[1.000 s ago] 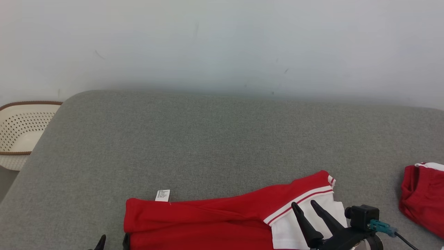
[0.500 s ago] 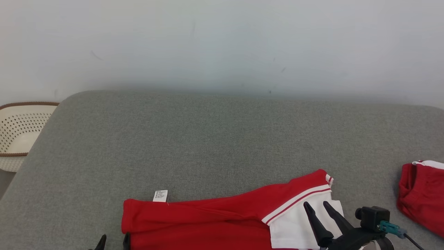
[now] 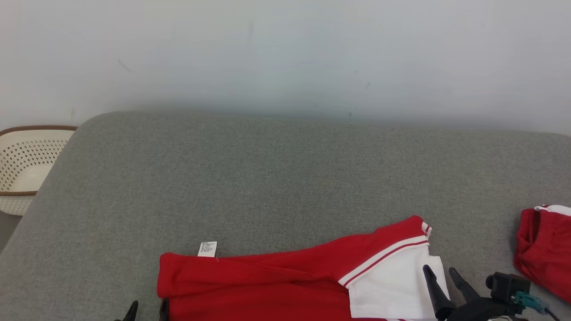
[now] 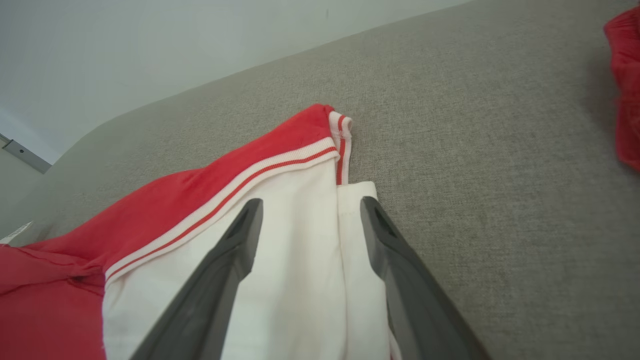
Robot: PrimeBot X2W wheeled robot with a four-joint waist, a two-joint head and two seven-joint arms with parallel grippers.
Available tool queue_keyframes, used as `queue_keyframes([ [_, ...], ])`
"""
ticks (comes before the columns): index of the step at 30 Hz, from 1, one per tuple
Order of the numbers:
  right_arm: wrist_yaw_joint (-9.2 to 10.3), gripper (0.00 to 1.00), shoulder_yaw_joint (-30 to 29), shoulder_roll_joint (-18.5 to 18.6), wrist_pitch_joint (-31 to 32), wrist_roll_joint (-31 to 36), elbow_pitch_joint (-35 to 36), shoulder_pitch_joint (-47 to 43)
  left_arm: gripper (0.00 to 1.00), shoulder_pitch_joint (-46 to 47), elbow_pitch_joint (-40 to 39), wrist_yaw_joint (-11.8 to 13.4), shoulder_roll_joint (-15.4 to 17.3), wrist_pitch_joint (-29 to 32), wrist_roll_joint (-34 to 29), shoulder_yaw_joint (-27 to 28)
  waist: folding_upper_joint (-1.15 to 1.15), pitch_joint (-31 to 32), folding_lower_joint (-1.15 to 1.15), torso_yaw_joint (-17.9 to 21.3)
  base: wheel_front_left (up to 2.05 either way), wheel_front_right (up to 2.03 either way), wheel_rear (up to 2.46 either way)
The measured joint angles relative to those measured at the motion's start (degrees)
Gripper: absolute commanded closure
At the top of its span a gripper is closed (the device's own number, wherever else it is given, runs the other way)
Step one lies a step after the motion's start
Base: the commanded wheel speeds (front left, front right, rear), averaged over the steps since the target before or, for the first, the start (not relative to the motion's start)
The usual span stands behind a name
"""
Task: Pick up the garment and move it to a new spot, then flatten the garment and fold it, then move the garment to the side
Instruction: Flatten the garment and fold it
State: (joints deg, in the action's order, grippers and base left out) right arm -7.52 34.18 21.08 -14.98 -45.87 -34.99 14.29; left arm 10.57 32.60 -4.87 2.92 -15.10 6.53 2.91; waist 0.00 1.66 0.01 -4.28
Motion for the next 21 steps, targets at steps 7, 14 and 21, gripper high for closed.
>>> queue_keyframes([
  [7,0.0,0.0,-4.5,-0.3,0.0,1.3,-4.9,-0.5,0.0,0.0,-0.3,0.0,0.0,0.0,0.1,-0.4,0.0,-0.7,0.0,-0.4,0.0,0.0,0.0],
  [14,0.0,0.0,-3.6,-1.8,-0.1,-0.6,-8.7,0.3,0.0,0.5,-0.3,-0.1,0.0,0.0,0.6,-1.3,0.0,-1.7,0.0,-1.4,0.0,0.0,0.0],
  [21,0.0,0.0,-1.7,-1.8,-0.6,-3.1,-12.0,2.1,0.0,1.4,-0.4,-0.4,0.0,0.0,0.7,-1.8,0.0,-2.9,0.0,-3.0,0.0,0.0,0.0],
])
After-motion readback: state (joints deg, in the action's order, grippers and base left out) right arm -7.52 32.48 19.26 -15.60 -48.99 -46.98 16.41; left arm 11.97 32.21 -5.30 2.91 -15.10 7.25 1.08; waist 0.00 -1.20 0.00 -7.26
